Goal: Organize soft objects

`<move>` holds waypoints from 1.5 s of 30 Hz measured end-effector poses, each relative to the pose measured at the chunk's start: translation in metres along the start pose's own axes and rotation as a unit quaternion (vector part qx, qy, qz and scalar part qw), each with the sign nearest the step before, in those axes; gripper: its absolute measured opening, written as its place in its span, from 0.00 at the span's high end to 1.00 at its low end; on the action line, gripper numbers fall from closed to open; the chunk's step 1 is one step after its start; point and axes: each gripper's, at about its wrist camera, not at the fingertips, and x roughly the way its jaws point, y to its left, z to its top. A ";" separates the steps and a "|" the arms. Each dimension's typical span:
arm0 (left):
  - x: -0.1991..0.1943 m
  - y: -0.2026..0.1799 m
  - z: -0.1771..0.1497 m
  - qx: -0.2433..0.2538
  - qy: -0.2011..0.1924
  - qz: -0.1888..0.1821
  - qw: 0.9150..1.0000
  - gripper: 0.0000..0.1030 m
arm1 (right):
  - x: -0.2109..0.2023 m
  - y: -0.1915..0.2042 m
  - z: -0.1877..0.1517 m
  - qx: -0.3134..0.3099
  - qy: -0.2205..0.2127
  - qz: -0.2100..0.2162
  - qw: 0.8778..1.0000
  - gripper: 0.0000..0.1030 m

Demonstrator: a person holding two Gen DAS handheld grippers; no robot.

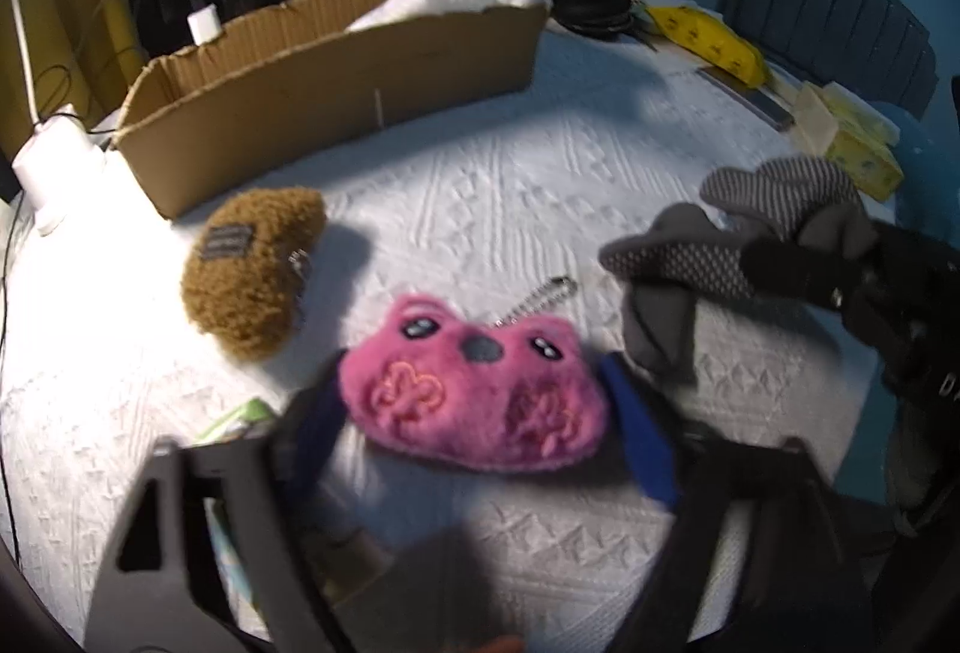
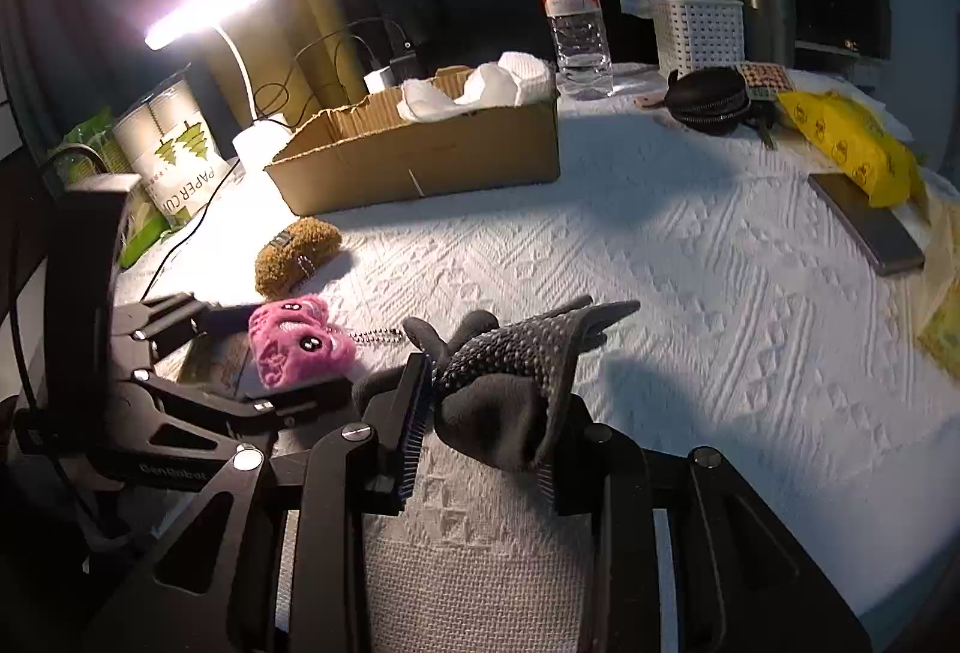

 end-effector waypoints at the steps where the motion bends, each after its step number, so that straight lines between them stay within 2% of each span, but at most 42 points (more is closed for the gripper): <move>1: 0.000 0.001 0.000 0.000 -0.001 -0.002 1.000 0.32 | -0.001 0.001 0.002 -0.002 -0.002 -0.001 1.000 0.68; 5: -0.003 0.005 0.001 -0.002 -0.005 -0.017 1.000 0.37 | -0.003 0.002 0.008 -0.006 -0.006 -0.005 1.000 0.71; 17: -0.041 0.021 0.011 -0.008 -0.068 -0.010 0.998 0.38 | -0.004 0.018 0.032 -0.026 -0.011 -0.007 1.000 0.72; 28: -0.072 0.050 0.021 -0.032 -0.106 -0.003 0.994 0.38 | -0.004 0.040 0.062 -0.059 -0.020 -0.009 0.998 0.72; 45: -0.095 0.102 0.064 -0.070 -0.155 0.026 0.985 0.38 | 0.001 0.055 0.126 -0.091 -0.050 -0.001 0.995 0.72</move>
